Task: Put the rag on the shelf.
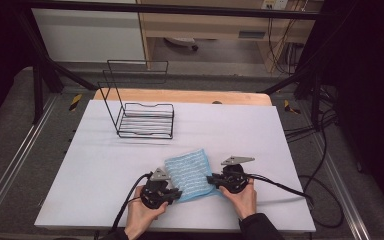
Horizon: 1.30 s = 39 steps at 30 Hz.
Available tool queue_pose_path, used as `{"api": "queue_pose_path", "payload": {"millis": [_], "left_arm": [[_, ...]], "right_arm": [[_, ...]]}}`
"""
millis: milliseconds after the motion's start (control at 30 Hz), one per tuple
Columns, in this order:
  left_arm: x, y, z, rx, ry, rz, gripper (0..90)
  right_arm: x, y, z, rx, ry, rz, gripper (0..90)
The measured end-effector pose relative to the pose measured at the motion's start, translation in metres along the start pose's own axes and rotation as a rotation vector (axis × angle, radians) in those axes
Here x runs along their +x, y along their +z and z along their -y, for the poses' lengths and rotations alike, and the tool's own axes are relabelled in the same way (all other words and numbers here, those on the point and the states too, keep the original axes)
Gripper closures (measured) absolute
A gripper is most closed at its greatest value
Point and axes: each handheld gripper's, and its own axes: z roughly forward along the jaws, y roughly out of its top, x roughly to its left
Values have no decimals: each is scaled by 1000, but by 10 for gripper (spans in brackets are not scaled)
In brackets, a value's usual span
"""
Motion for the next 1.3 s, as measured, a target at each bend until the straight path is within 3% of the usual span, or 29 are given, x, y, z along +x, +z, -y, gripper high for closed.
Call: {"api": "queue_pose_path", "payload": {"millis": [100,267,467,667,900,1033,1133,1167,1233,1300], "left_arm": [[2,-5,-1,3,5,-5,833],[14,-22,1,13,27,-21,833],[25,-32,6,31,58,-55,833],[32,-39,12,50,66,-49,832],[34,-38,14,55,96,-67,810],[35,-45,14,34,104,-71,722],[40,-55,13,1,78,-84,625],[42,-58,12,-8,71,-88,625],[45,-61,10,-23,63,-102,518],[48,-62,7,-28,62,-114,448]], "right_arm": [[6,0,2,2,12,-4,780],[17,5,7,-11,84,-42,756],[35,13,9,-41,19,-26,733],[42,16,10,-48,15,-51,728],[46,18,11,-56,11,-44,702],[43,14,8,-78,-35,-26,554],[39,9,3,-100,-86,-34,409],[39,9,3,-100,-86,-34,409],[36,6,0,-109,-110,-49,315],[32,3,-1,-130,-112,-58,283]]}}
